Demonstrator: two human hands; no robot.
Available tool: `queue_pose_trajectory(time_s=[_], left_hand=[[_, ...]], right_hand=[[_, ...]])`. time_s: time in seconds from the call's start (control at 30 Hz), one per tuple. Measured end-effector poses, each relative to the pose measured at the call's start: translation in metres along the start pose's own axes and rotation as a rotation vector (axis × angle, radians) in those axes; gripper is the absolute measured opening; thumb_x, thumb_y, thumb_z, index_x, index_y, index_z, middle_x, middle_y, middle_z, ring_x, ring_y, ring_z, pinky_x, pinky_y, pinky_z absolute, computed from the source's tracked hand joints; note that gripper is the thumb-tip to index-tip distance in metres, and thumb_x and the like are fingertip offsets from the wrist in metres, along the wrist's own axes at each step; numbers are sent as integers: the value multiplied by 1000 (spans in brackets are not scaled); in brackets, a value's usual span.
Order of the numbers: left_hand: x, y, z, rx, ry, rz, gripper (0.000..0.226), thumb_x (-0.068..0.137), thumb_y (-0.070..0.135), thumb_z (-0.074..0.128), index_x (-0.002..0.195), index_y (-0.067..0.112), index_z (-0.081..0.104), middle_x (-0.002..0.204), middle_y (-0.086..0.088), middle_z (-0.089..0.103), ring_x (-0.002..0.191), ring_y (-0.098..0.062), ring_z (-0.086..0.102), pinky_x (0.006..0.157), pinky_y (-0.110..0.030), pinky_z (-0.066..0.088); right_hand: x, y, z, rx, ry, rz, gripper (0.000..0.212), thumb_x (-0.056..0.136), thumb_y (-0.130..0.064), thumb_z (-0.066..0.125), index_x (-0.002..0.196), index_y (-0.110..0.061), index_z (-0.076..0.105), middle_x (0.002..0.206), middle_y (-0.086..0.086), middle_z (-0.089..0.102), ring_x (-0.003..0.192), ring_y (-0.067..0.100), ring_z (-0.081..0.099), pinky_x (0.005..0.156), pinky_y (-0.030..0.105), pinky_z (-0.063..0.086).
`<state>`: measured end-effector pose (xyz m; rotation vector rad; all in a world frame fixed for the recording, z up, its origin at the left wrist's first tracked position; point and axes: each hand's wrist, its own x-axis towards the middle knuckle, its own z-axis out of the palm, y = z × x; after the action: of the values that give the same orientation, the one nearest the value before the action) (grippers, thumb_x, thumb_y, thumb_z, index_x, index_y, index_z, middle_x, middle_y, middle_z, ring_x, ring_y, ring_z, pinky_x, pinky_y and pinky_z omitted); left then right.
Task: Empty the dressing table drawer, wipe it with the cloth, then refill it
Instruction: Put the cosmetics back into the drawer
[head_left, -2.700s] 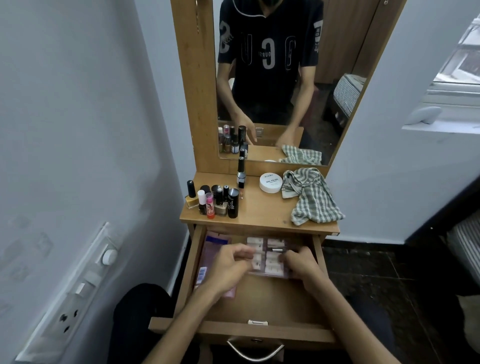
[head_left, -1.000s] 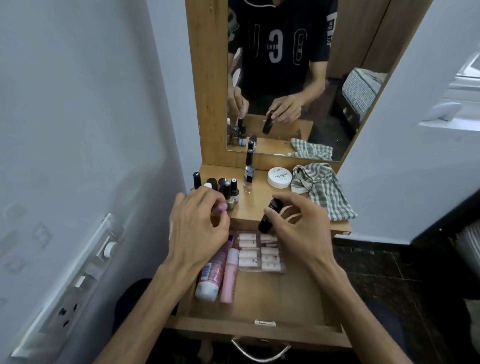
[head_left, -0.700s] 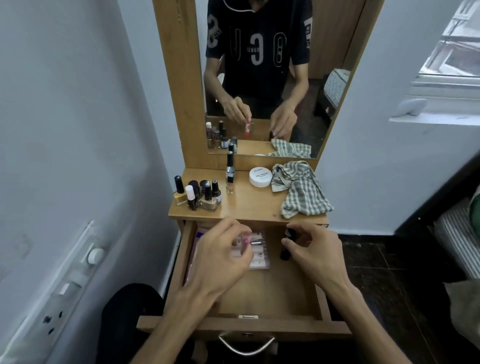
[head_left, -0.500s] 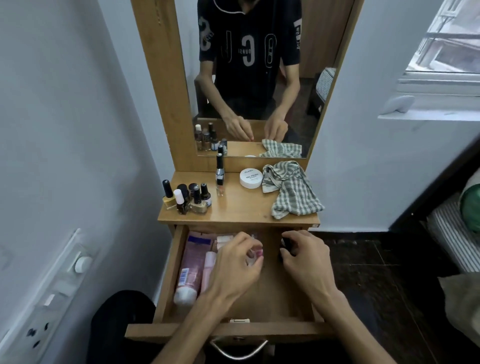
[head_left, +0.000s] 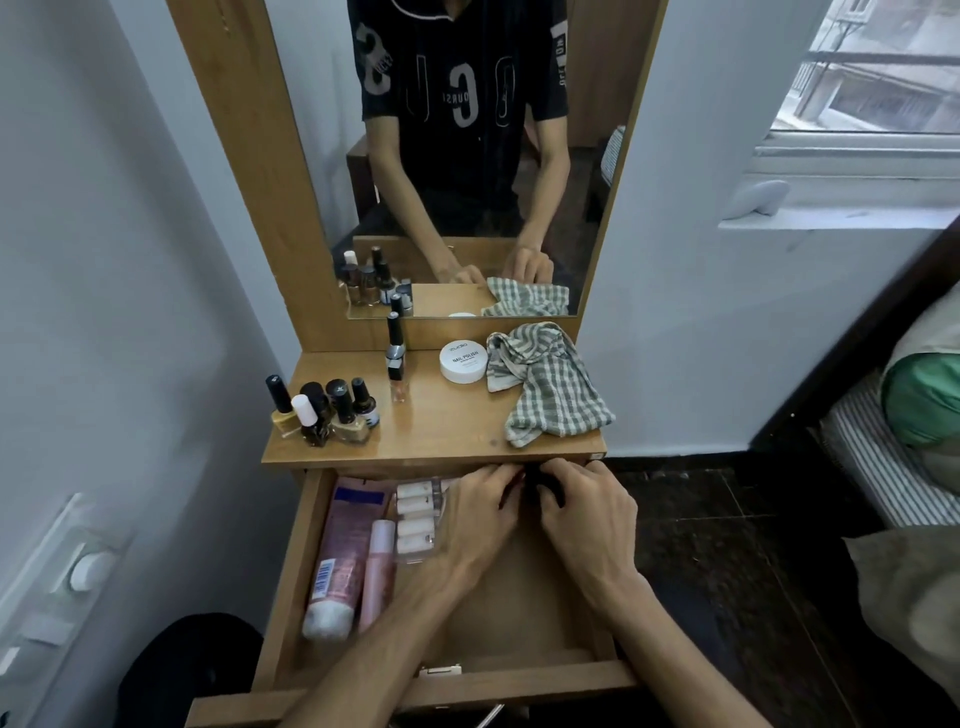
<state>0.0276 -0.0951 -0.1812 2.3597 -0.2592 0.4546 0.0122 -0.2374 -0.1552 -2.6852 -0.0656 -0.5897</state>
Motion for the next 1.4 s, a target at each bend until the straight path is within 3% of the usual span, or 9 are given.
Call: queue_pose_trajectory(time_s=[0.2, 0.47, 0.7, 0.87, 0.97, 1.13, 1.3, 1.4], left_hand=[[1, 2, 9, -62, 20, -31, 27, 90, 13, 70, 116, 19, 76, 110, -4, 78, 97, -22, 71, 87, -28, 51], [-1, 2, 14, -133, 65, -103, 19, 92, 22, 71, 109, 19, 78, 105, -2, 78, 94, -19, 71, 83, -32, 56], [-1, -1, 13, -156, 57, -182, 18, 92, 21, 71, 107, 15, 77, 101, -3, 79, 90, -21, 73, 80, -35, 57], [-4, 2, 0, -162, 41, -178, 17, 90, 18, 69, 105, 17, 79, 99, 4, 79, 89, -12, 72, 80, -30, 58], [-10, 4, -22, -170, 43, -177, 14, 88, 16, 70, 96, 21, 80, 87, 9, 78, 77, -2, 70, 71, -23, 58], [-29, 4, -87, -127, 276, -91, 13, 85, 10, 70, 82, 22, 69, 70, 14, 65, 63, -4, 62, 56, -23, 52], [-20, -13, -161, -19, 619, -159, 11, 89, 14, 67, 99, 18, 69, 82, 8, 60, 68, -11, 58, 62, -29, 50], [-4, -24, -187, 96, 628, -282, 18, 92, 23, 71, 110, 23, 68, 86, 6, 53, 73, -16, 55, 65, -34, 48]], right_hand=[[-1, 7, 4, -23, -16, 6, 23, 77, -14, 81, 94, -30, 79, 80, -12, 74, 74, 16, 60, 54, 25, 35], [-4, 7, 0, 42, 31, 25, 29, 73, -8, 84, 96, -26, 80, 84, -12, 77, 72, 18, 66, 53, 31, 51], [-5, 7, -4, 52, 30, 27, 37, 67, -4, 86, 97, -25, 81, 84, -10, 77, 72, 19, 69, 53, 32, 54], [-10, 2, -15, 97, 65, 44, 27, 73, -10, 86, 94, -26, 81, 89, -11, 79, 71, 13, 70, 59, 28, 53], [-6, -17, -25, 221, 101, 15, 19, 78, -12, 85, 92, -24, 81, 85, -11, 78, 68, 7, 66, 62, 21, 49], [22, -77, -36, 481, 38, -98, 18, 88, -20, 78, 106, -23, 79, 85, -13, 73, 68, 1, 64, 65, 29, 59], [47, -145, -28, 501, 34, -233, 23, 89, -35, 75, 110, -26, 78, 85, -15, 71, 59, 2, 54, 58, 24, 49], [59, -172, -19, 438, -35, -249, 36, 89, -39, 76, 123, -26, 76, 93, -11, 71, 76, 6, 63, 66, 23, 49]])
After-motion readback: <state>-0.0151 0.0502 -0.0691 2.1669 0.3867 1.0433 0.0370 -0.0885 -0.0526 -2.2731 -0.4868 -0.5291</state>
